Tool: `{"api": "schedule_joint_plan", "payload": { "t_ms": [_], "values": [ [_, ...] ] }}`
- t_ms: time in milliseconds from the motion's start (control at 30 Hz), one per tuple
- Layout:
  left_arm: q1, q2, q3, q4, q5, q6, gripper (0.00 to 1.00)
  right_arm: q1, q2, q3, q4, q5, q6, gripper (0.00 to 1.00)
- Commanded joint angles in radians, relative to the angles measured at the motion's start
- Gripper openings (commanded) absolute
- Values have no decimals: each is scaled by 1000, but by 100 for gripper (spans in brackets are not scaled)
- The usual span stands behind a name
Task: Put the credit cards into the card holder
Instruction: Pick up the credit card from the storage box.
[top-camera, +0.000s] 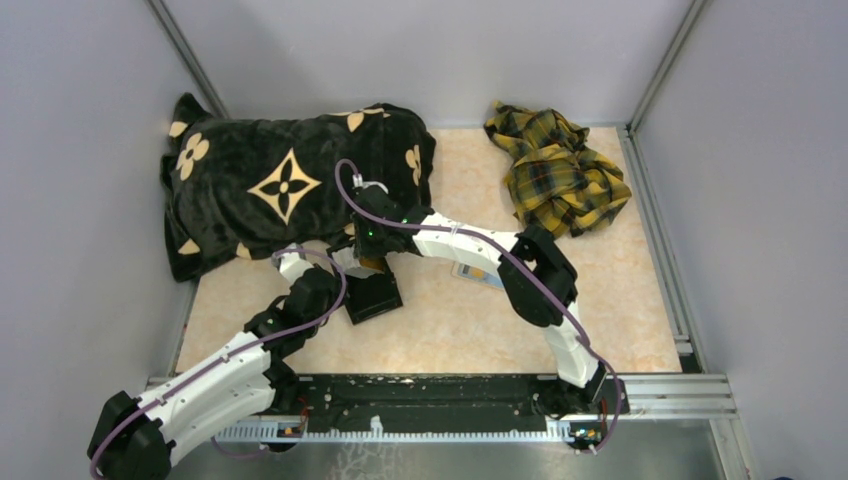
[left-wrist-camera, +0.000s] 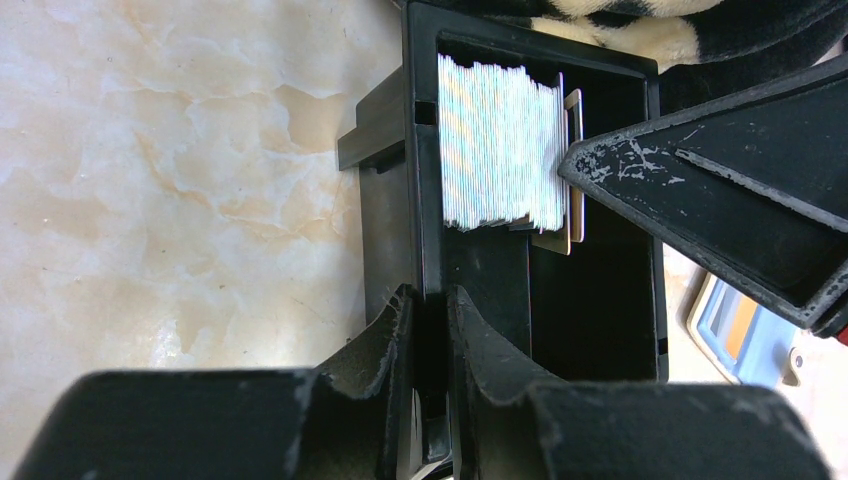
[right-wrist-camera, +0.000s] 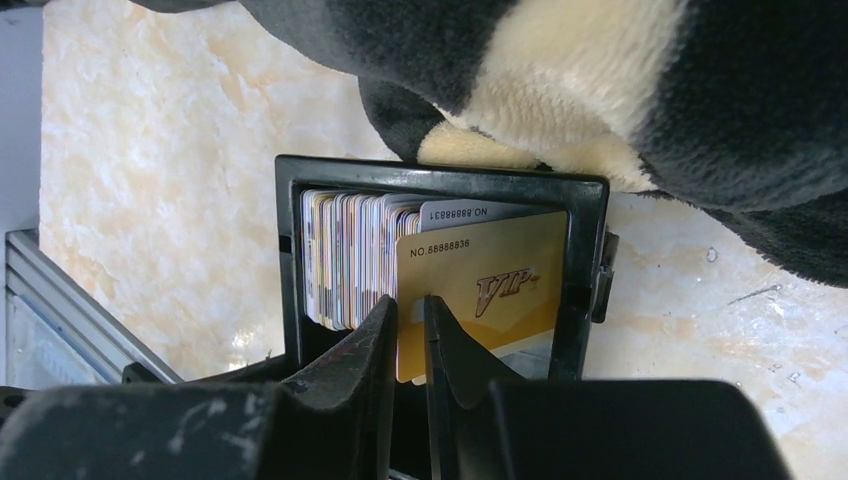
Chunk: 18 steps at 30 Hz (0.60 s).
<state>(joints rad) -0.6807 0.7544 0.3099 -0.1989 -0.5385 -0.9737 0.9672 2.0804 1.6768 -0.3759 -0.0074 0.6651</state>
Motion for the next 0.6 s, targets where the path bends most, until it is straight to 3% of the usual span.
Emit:
{"api": "schedule_joint_plan", "payload": {
  "t_ms": [0,567],
  "values": [
    [5,-2,-3,29,26,4,19,24,-77,60,5,14,-20,14],
    [6,2,11,24,22,13,20,25,-121,49,-72,123,-77,4]
  ]
}}
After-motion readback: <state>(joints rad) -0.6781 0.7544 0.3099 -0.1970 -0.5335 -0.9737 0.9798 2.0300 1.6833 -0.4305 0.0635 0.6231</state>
